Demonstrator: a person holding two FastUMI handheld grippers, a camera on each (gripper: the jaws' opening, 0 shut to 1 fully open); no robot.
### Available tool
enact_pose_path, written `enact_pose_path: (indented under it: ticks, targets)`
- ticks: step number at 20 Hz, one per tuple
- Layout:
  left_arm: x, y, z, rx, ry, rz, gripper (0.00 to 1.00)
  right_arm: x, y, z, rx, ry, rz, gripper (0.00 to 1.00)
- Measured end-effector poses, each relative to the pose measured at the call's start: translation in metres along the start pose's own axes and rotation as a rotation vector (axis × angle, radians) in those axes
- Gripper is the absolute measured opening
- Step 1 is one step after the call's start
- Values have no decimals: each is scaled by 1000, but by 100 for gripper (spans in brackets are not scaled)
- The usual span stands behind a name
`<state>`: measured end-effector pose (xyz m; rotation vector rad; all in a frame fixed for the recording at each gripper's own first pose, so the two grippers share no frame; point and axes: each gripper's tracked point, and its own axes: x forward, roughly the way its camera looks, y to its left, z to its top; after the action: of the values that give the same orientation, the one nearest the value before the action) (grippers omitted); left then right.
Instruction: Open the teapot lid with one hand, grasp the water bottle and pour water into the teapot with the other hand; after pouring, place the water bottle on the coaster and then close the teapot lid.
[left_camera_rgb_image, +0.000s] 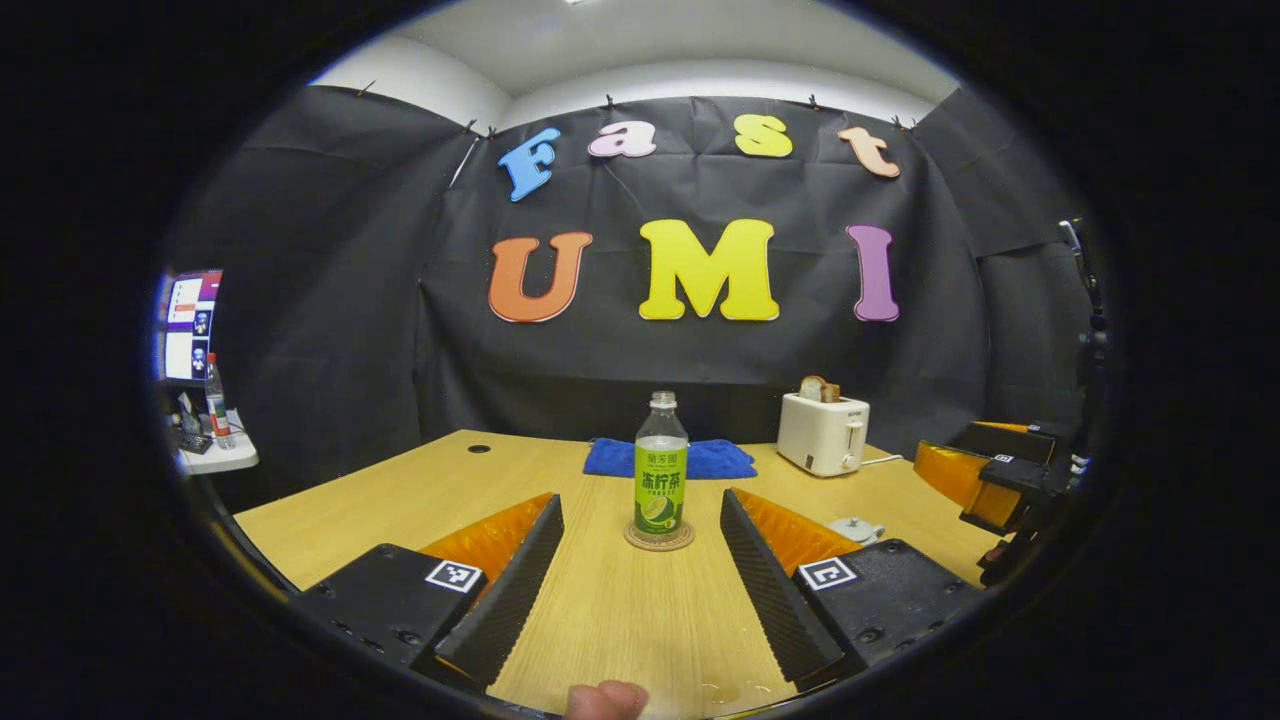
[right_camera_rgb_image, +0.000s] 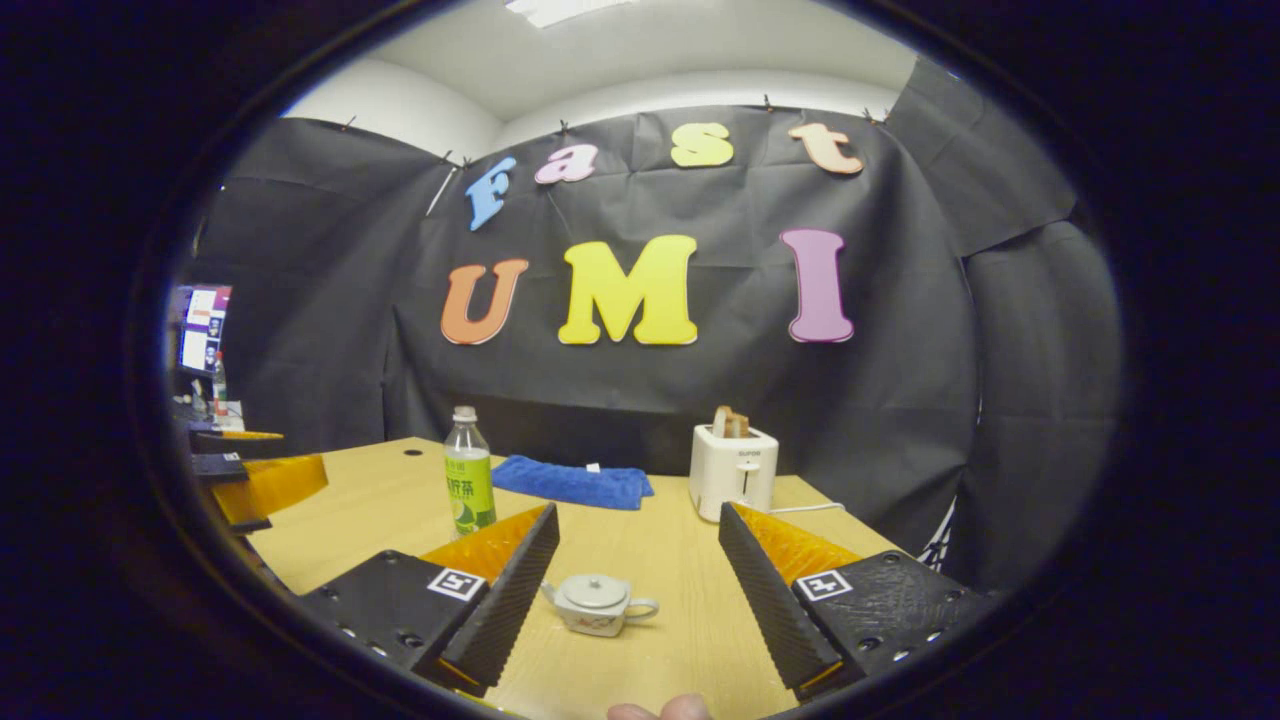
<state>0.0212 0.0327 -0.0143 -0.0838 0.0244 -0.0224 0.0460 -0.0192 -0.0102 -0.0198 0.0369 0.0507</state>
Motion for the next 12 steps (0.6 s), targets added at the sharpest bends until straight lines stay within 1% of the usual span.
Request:
enact_pose_path:
  ticks: [2,5,7,10,12]
  targets:
    - [-3,-12,2,-25,12,-20,99,-22,-4,12,-2,-38,-27,96]
    - [-12,-19,6,-44,17,-32,99,-50,-6,21,16,-59,-38,96]
    - [-21,-25,12,-28,9,-37,99,-63,-11,29,25,-69,-46,96]
    - [-29,-24,18,10,3,-11,99,-77,-17,39,21,-86,-60,96]
    - [-31,-28,19,19,2,-9,99,-85,-18,43,12,-96,-67,96]
